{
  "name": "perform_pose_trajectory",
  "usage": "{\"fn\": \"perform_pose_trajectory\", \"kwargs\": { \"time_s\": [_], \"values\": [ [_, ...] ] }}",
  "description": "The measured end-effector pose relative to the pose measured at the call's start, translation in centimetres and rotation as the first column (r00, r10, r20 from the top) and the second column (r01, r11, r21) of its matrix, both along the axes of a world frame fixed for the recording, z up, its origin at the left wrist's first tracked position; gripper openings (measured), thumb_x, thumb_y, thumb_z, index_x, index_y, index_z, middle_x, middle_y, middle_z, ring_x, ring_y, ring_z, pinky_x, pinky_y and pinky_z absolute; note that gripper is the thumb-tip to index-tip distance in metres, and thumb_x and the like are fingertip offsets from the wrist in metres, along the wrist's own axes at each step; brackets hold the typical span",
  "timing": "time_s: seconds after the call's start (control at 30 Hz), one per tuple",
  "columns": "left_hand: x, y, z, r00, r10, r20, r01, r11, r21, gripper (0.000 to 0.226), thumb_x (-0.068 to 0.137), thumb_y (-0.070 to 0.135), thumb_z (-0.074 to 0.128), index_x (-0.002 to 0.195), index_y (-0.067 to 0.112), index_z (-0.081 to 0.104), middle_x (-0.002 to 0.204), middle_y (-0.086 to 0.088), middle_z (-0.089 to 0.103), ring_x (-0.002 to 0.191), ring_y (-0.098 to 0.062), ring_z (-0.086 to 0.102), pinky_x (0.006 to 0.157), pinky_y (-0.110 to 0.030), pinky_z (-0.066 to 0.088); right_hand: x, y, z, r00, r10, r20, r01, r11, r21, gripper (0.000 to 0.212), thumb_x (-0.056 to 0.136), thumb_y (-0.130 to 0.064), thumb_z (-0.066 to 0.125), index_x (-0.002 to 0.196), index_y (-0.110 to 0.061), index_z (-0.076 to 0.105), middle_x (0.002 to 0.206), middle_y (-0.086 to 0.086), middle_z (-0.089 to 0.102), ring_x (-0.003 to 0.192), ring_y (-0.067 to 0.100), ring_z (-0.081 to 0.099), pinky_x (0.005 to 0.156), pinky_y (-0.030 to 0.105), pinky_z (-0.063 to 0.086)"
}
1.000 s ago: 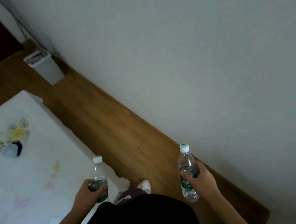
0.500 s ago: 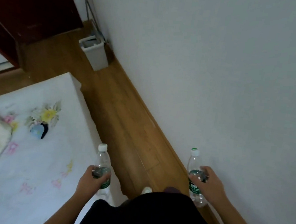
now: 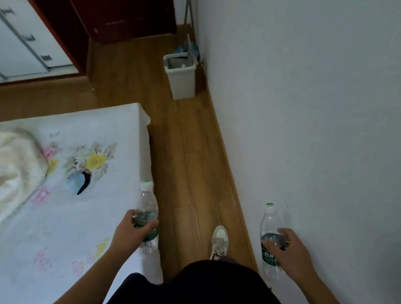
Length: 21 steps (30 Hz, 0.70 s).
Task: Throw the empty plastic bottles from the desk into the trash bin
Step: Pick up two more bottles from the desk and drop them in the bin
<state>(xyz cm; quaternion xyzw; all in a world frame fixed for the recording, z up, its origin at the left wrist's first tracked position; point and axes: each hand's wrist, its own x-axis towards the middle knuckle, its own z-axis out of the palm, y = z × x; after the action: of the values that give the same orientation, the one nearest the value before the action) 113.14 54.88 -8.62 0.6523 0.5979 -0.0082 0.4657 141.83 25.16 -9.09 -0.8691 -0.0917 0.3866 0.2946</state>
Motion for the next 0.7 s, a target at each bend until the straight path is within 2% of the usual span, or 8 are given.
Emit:
{"fn": "perform_pose_trajectory", "kwargs": {
  "time_s": [0.17,0.3,0.43,0.57,0.7],
  "values": [
    [1.1,3.0,-0.7,0.981,0.191,-0.045,-0.191,0.982,0.002,0.05,0.078,0.04,0.081,0.113,0.017,0.054,0.107,-0.009,0.066,0.095,-0.029,0.065,0.087,-0.044,0.056,5.8,12.2,1.0,0.992,0.127,0.003,-0.127,0.989,0.08,0.062,0.077,-0.043,0.079,0.128,-0.02,0.054,0.12,0.006,0.065,0.106,0.023,0.064,0.091,0.041,0.054],
    [0.8,5.6,-0.8,0.936,0.349,-0.05,-0.351,0.936,-0.027,0.057,0.077,0.042,0.081,0.118,0.013,0.056,0.111,-0.011,0.068,0.099,-0.03,0.067,0.089,-0.045,0.055,8.6,22.2,2.9,0.97,0.243,0.006,-0.242,0.961,0.137,0.05,0.079,-0.041,0.079,0.119,-0.025,0.054,0.109,0.0,0.063,0.103,0.023,0.064,0.09,0.042,0.055],
    [1.1,9.3,-1.2,0.888,0.455,-0.06,-0.457,0.889,-0.024,0.07,0.062,0.053,0.077,0.115,0.011,0.057,0.106,-0.012,0.071,0.095,-0.031,0.068,0.087,-0.046,0.055,10.8,31.4,3.2,0.934,0.357,0.007,-0.353,0.919,0.175,0.054,0.078,-0.045,0.077,0.123,-0.023,0.054,0.116,-0.001,0.065,0.108,0.022,0.063,0.092,0.041,0.055],
    [3.0,15.3,-1.6,0.858,0.51,-0.069,-0.513,0.857,-0.047,0.06,0.07,0.039,0.085,0.114,0.008,0.056,0.107,-0.016,0.07,0.096,-0.034,0.067,0.086,-0.045,0.054,12.9,39.3,2.6,0.912,0.41,0.013,-0.407,0.899,0.16,0.056,0.078,-0.047,0.076,0.124,-0.023,0.054,0.117,-0.002,0.064,0.109,0.021,0.062,0.091,0.039,0.055],
    [5.4,23.4,-1.8,0.874,0.483,-0.055,-0.485,0.873,-0.045,0.07,0.062,0.05,0.081,0.114,0.011,0.057,0.105,-0.013,0.07,0.097,-0.033,0.068,0.087,-0.045,0.053,15.5,45.2,2.2,0.915,0.402,0.033,-0.403,0.908,0.114,0.06,0.076,-0.049,0.077,0.125,-0.023,0.054,0.115,-0.003,0.065,0.105,0.019,0.063,0.088,0.035,0.053]
  ]
}}
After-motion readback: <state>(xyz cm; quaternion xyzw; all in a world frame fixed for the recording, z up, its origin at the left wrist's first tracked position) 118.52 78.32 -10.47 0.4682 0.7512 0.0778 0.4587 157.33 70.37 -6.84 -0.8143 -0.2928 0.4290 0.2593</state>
